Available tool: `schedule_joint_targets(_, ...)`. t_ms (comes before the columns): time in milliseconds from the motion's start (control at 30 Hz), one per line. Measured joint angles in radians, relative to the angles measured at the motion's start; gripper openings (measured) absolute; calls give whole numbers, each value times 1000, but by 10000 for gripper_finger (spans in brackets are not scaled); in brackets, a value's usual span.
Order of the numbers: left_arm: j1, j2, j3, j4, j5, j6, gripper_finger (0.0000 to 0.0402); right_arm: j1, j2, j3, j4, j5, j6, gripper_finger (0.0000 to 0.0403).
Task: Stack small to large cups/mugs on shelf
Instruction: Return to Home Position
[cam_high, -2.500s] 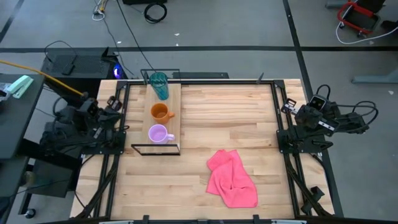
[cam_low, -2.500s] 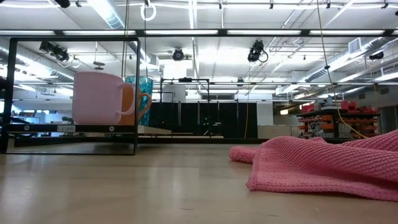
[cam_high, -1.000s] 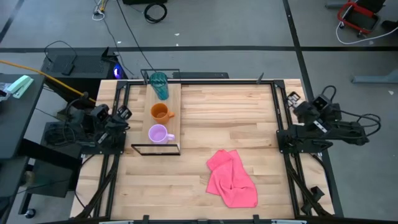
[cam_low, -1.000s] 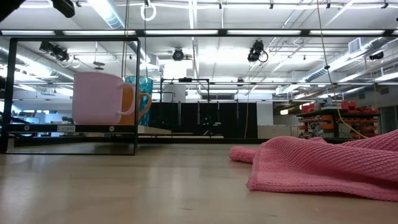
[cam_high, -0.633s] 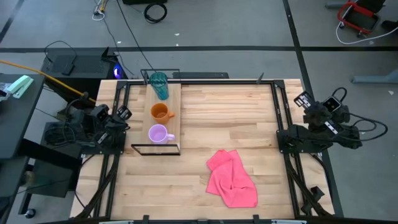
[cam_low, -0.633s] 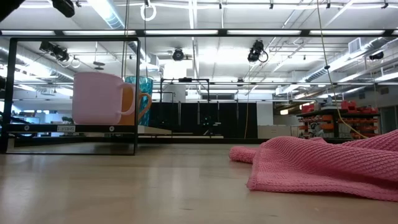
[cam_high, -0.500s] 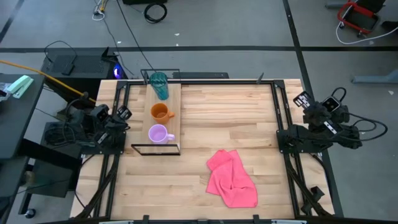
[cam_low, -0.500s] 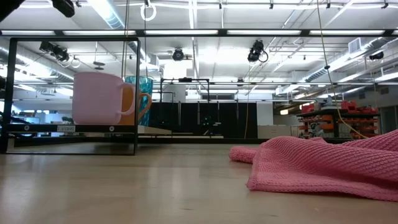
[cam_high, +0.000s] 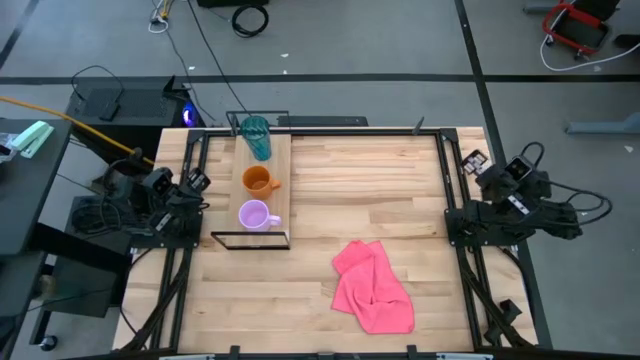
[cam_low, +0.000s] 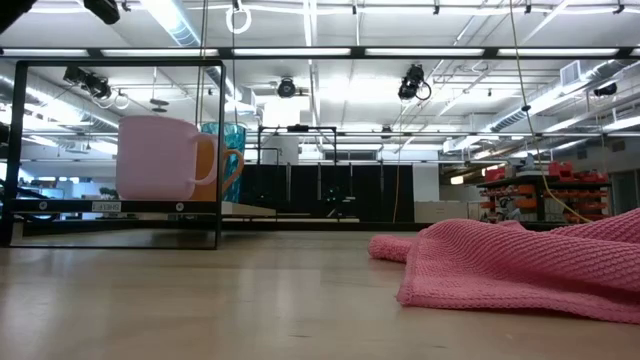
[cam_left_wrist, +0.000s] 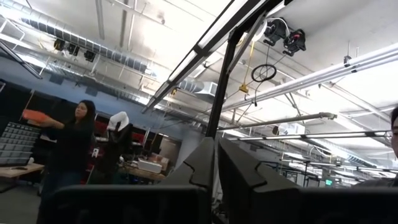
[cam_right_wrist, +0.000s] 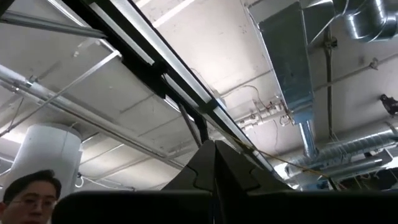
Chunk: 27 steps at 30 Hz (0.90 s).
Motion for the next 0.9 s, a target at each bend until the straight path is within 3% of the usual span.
schedule_joint_targets(233,0,0,0,-1,0,9,30,1,0,-199,351,15,34,13)
schedule_joint_targets(600,0,0,0,-70,-4,50,29,1,4,-184,236,-4,44,13)
schedule_joint_targets(900,0,9,-7,-98,-96,79,25,1,5,-184,151,12,45,13)
